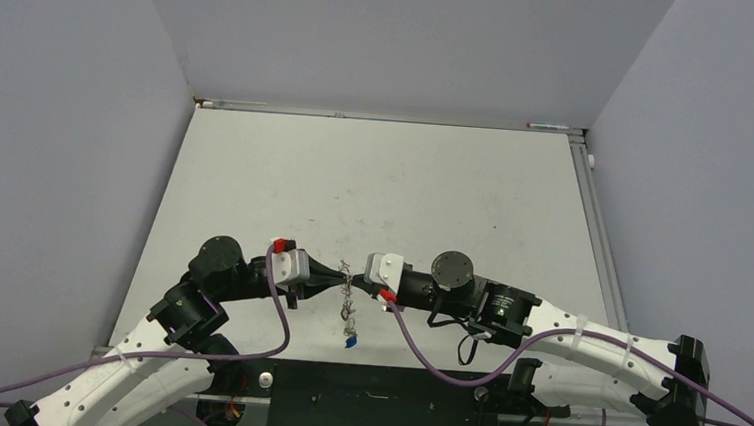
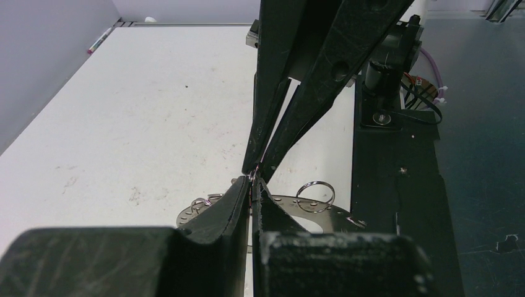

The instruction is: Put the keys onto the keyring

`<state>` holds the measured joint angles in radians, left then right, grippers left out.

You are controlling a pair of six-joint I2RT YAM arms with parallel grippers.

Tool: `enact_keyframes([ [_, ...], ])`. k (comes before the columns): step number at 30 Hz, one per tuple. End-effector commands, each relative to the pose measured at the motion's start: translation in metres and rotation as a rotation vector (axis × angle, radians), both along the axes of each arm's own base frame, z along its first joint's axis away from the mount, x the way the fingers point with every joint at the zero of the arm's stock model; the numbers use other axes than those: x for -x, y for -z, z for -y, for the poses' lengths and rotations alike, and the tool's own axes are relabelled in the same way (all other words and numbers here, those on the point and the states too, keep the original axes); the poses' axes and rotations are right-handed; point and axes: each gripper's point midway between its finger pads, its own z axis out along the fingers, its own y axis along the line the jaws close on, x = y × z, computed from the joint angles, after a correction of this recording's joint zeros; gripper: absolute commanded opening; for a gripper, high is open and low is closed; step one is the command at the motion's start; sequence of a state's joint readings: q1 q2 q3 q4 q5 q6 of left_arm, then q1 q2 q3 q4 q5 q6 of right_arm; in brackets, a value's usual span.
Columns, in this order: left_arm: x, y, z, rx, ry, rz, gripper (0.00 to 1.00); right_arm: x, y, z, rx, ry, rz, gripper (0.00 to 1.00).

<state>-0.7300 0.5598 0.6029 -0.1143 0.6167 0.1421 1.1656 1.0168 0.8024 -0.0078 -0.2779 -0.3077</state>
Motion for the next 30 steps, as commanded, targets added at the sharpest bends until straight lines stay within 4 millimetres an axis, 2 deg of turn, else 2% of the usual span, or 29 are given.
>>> enact_keyframes([
  [1,0.003,-0.035,0.002,0.111,0.028,0.089,0.0,-0.001,-0.014,-0.001,-0.072,0.001,0.011,0.05],
  [19,0.005,-0.043,-0.002,0.151,0.036,0.096,0.0,-0.005,0.006,-0.001,-0.057,0.006,-0.019,0.05],
  [24,0.004,-0.042,-0.001,0.148,0.034,0.092,0.0,-0.005,0.005,0.0,-0.064,0.007,-0.029,0.06],
  [28,0.004,-0.041,-0.001,0.145,0.037,0.088,0.0,-0.003,-0.01,0.0,-0.083,-0.005,-0.026,0.29],
  [30,0.004,-0.041,-0.001,0.144,0.039,0.087,0.0,-0.001,-0.022,0.001,-0.109,-0.012,-0.015,0.34],
])
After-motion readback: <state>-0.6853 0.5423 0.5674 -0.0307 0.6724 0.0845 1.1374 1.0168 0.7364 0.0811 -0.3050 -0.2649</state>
